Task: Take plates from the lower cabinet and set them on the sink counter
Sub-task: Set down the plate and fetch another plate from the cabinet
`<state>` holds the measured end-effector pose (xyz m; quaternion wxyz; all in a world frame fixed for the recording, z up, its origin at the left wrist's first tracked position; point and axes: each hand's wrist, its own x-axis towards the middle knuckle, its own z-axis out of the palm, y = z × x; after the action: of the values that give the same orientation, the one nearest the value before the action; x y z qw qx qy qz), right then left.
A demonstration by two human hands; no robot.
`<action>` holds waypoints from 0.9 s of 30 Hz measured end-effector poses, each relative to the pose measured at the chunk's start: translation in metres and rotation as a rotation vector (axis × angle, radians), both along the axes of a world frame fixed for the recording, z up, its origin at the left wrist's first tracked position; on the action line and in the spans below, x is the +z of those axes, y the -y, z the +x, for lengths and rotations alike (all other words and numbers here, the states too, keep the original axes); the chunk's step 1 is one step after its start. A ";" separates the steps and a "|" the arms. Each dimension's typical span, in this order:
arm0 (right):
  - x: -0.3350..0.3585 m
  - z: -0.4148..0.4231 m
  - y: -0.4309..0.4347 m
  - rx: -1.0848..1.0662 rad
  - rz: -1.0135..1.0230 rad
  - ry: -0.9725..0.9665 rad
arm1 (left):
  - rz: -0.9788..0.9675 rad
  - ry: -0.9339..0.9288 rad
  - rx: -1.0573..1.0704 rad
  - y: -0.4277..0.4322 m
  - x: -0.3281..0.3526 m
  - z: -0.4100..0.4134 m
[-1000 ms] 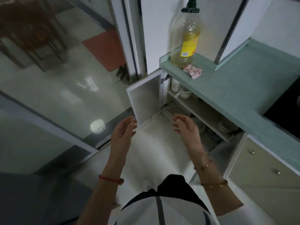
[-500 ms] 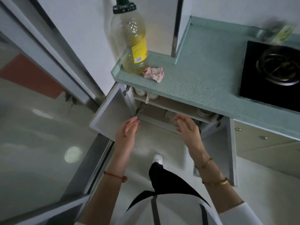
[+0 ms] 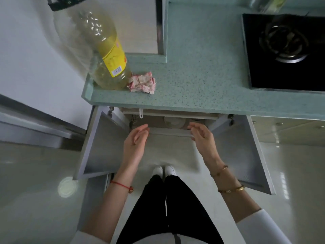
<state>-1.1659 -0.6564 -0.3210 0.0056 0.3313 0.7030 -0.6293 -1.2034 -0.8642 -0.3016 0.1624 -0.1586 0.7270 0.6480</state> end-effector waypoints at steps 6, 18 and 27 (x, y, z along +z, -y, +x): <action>-0.078 -0.017 -0.008 -0.112 0.029 0.027 | -0.007 -0.018 -0.130 -0.004 -0.074 -0.037; -0.339 -0.068 -0.049 -0.046 0.090 0.051 | -0.033 -0.001 -0.210 -0.033 -0.332 -0.100; -0.555 -0.132 -0.085 -0.019 0.202 -0.003 | -0.057 -0.030 -0.230 -0.060 -0.563 -0.176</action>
<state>-1.2974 -0.5718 -0.8755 -0.0349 0.3359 0.7597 -0.5557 -1.3791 -0.8038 -0.8641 0.2202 -0.0693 0.7609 0.6064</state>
